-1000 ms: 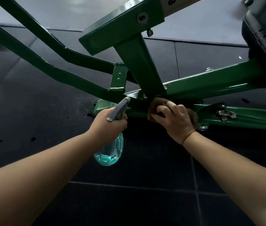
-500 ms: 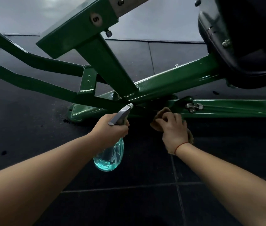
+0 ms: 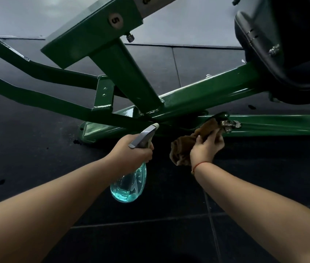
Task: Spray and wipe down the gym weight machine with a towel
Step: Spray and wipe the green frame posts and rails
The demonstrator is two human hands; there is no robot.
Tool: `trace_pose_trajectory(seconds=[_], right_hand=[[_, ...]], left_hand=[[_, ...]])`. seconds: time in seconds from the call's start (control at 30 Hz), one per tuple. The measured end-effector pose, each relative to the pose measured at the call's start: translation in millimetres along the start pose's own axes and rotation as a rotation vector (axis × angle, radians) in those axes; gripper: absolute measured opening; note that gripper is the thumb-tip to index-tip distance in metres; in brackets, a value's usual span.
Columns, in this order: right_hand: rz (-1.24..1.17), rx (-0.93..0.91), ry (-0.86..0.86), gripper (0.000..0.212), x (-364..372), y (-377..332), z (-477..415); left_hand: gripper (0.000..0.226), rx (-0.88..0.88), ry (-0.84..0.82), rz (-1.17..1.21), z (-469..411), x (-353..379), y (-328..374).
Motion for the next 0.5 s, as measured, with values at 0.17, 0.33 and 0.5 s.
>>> trace_pose_trajectory(seconds=[0.17, 0.33, 0.5], right_hand=[[0.203, 0.223, -0.245, 0.034, 30, 36, 30], [0.158, 0.146, -0.017, 0.03, 13, 25, 9], [-0.287, 0.277, 0.075, 0.034, 3, 10, -27]], left_hand=[[0.021, -0.003, 0.029, -0.014, 1, -19, -1], [0.018, 0.026, 0.032, -0.028, 2, -35, 2], [0.005, 0.014, 0.048, -0.034, -1, -38, -4]])
Point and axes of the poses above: each hand's wrist, its own z-axis away from the middle knuckle, its own x-axis out of the palm, y = z × x, the point moved 4 cm from there along -z, towards the middle knuckle
